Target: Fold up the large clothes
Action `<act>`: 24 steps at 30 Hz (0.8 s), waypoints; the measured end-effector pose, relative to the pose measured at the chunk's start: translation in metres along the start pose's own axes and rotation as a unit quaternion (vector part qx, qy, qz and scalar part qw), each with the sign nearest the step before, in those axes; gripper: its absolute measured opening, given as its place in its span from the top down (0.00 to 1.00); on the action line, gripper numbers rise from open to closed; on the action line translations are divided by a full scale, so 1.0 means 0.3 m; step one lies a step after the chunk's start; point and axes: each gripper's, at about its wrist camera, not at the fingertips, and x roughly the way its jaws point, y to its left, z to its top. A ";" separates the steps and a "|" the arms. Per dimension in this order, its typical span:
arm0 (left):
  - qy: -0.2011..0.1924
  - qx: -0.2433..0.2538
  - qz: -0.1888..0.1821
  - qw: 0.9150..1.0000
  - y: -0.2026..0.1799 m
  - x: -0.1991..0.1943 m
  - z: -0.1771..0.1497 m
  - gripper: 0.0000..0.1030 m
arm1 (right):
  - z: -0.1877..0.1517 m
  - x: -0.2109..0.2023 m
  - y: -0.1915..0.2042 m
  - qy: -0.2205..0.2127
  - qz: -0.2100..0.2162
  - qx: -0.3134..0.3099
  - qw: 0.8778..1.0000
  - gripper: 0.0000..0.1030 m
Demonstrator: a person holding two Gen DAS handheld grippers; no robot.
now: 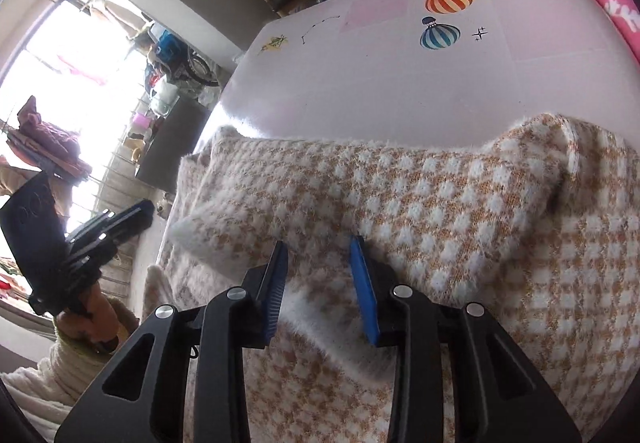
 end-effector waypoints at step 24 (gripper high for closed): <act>0.038 0.040 -0.023 0.998 -0.067 0.102 0.090 0.79 | 0.012 -0.258 0.091 -0.046 -0.152 -0.135 0.978 0.62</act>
